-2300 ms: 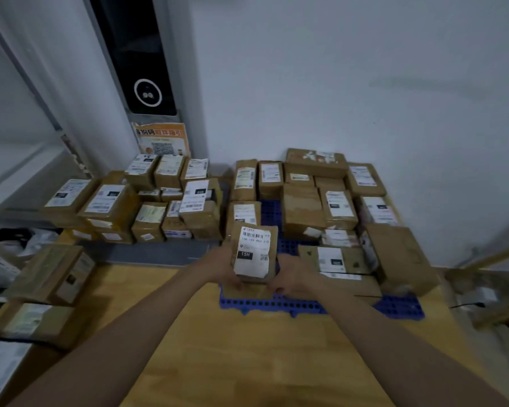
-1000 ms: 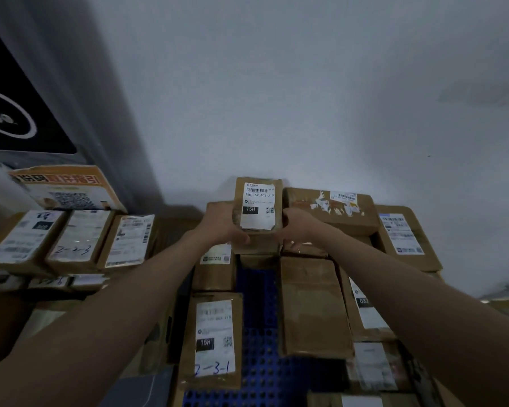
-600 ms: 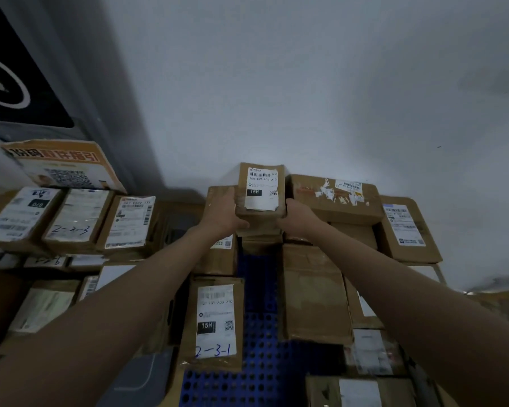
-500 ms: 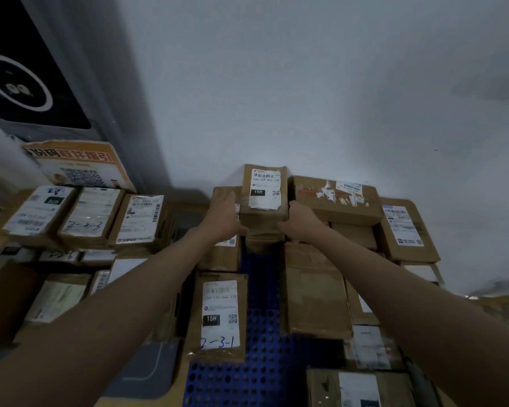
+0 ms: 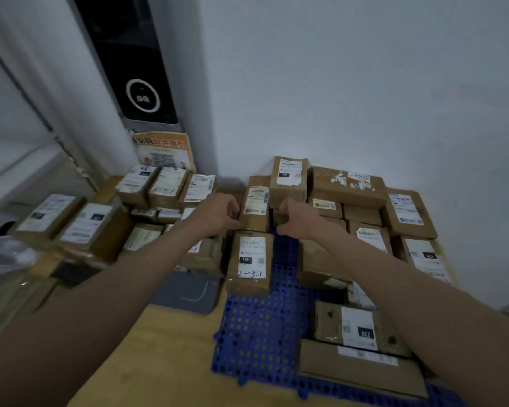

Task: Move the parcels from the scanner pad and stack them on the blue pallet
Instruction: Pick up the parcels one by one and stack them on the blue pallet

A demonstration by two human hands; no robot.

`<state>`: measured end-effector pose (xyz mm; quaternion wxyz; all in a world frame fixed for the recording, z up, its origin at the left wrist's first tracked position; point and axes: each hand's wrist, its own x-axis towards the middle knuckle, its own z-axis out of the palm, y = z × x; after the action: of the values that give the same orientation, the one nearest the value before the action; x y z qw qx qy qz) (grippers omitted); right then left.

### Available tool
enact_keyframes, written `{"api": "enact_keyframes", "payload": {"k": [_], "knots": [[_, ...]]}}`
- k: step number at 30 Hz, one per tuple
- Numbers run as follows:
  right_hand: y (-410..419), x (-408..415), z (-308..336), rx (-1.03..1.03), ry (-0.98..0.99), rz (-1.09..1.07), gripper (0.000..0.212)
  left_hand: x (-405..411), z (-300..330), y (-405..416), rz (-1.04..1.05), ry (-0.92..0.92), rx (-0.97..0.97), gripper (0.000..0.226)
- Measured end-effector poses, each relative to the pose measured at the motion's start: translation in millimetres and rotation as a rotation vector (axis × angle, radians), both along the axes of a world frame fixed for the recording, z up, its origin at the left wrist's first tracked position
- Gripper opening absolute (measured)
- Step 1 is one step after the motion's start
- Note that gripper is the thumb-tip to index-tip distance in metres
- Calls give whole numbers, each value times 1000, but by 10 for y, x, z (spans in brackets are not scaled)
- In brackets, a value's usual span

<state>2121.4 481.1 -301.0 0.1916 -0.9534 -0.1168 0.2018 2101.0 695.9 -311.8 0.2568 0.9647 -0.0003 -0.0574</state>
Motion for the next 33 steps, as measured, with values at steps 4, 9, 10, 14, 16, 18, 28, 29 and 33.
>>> {"api": "enact_keyframes", "payload": {"k": [4,9,10,14,16,18,28,29,33], "knots": [[176,-499,164,24,42,63,51,-652,173,202,-4,0,66,20],[497,-1060,261,37,63,141,53,-1461,320,471,39,90,165,30],[594,-1164,262,47,71,162,53,-1616,337,540,53,114,170,31],[1032,-1577,216,60,95,266,49,-2193,341,892,97,176,238,29],[1263,-1799,152,43,96,326,52,-2470,299,1092,150,197,247,27],[1502,-2001,94,15,98,381,53,-2743,251,1284,207,215,274,31],[2603,-2620,-182,55,247,545,51,-3662,121,2391,416,283,284,34],[2727,-2656,-212,57,262,553,51,-3712,85,2520,433,293,269,34],[3241,-2849,-397,67,313,545,45,-3895,-83,3033,495,419,259,51]]}}
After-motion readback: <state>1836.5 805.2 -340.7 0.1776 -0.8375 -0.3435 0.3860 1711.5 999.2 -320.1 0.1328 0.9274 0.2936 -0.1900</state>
